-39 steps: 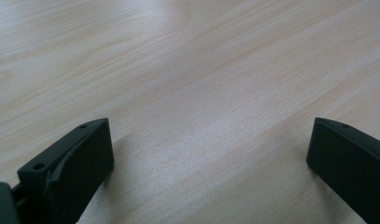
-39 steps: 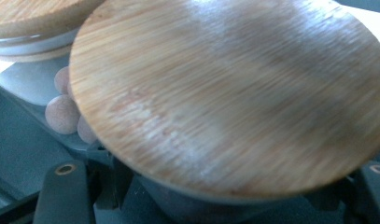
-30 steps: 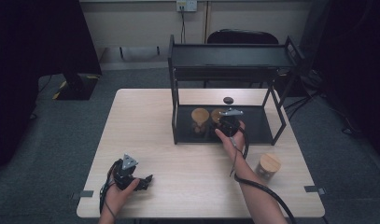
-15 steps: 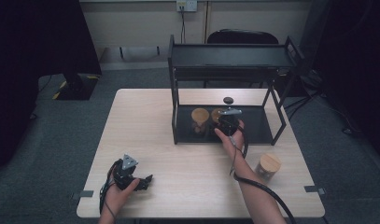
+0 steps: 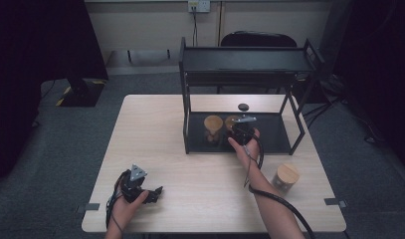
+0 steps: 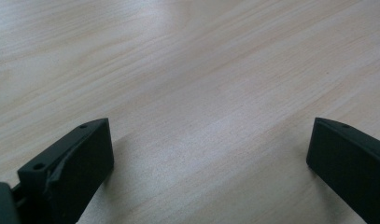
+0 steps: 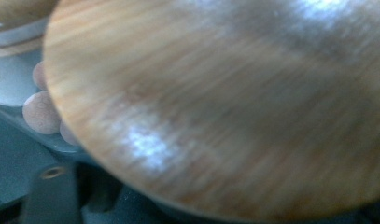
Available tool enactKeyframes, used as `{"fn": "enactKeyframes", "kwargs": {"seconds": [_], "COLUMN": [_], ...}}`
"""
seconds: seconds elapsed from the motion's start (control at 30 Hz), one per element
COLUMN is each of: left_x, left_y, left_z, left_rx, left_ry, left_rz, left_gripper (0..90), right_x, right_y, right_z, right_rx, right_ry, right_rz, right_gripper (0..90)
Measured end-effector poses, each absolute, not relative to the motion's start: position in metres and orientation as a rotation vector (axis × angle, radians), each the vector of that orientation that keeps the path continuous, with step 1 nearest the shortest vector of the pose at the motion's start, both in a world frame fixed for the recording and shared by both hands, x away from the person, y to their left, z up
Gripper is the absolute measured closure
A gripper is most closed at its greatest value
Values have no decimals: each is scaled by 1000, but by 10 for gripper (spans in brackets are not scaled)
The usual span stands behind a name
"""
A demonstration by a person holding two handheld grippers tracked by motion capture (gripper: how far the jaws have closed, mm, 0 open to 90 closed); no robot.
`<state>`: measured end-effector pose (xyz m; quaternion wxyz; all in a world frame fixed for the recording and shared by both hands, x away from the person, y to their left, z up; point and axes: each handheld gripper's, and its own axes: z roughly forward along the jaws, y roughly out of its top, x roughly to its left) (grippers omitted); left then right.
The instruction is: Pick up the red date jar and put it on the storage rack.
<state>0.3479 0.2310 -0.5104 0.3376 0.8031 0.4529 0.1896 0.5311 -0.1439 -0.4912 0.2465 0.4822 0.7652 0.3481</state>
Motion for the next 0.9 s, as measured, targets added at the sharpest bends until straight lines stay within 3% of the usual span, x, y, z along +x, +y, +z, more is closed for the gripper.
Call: {"fn": "enactKeyframes", "kwargs": {"seconds": [0.3,0.9], "left_x": [348,348], "left_y": [231,231], "left_z": [-510,-510], "left_rx": [2093,2093], "left_ry": [1180,1181], "left_rz": [494,494], "left_gripper": [2,2], "right_x": [529,512], "right_y": [-147,-146], "right_z": [-488,-486], "right_rx": [1354,1387], "right_ry": [2078,2063], "right_rz": [964,973], "right_gripper": [66,15]}}
